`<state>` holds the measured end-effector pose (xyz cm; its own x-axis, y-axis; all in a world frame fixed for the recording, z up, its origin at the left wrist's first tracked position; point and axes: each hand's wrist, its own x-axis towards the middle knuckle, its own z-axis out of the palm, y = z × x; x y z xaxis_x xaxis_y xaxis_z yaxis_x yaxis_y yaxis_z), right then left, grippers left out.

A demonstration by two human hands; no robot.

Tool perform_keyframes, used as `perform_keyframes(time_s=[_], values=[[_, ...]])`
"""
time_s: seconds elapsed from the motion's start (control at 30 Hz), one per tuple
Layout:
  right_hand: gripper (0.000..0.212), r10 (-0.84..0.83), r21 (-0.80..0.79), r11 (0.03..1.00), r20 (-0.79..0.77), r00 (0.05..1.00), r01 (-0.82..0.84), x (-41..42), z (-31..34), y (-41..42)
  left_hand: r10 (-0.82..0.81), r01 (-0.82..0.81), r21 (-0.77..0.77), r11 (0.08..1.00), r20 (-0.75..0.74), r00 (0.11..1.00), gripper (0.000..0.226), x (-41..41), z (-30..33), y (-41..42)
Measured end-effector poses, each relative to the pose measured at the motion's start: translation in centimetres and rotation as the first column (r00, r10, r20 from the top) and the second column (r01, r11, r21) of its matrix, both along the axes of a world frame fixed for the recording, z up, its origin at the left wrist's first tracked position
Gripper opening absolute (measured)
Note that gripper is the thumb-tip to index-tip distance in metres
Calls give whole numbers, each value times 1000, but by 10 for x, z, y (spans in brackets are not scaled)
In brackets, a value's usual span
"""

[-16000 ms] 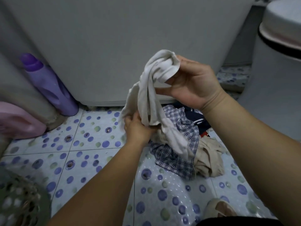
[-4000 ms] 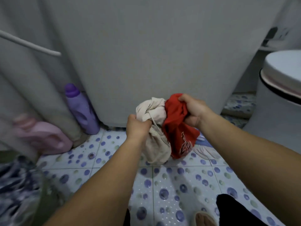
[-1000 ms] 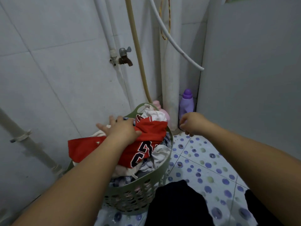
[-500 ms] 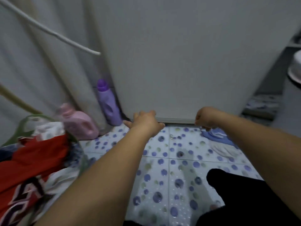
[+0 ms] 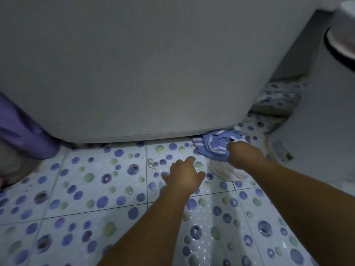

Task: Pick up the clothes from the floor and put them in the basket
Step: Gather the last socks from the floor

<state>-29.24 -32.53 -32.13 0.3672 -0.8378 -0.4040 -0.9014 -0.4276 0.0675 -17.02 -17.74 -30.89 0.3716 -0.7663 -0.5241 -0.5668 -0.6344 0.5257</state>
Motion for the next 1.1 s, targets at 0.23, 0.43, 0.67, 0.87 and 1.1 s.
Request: perform_keyframes(time_s=[0.23, 0.43, 0.67, 0.87, 1.1], values=[[42, -125, -130, 982, 99, 987, 137, 25, -74, -11, 119, -156, -156, 975, -220, 968, 56, 18, -62, -25], [29, -112, -146, 981, 90, 990, 125, 17, -96, -19, 214, -295, -187, 937, -361, 908, 54, 24, -78, -43], [29, -535, 565, 823, 729, 427, 67, 40, -50, 23, 89, -162, -254, 953, -275, 957, 110, 25, -77, -53], [28, -929, 902, 371, 359, -95, -222, 39, -24, 37, 75, -246, -374, 894, -417, 906, 106, 24, -86, -37], [31, -853, 851, 521, 522, 4, 59, 35, -32, 6, 302, -607, -258, 752, -684, 664, 26, 32, -72, -27]])
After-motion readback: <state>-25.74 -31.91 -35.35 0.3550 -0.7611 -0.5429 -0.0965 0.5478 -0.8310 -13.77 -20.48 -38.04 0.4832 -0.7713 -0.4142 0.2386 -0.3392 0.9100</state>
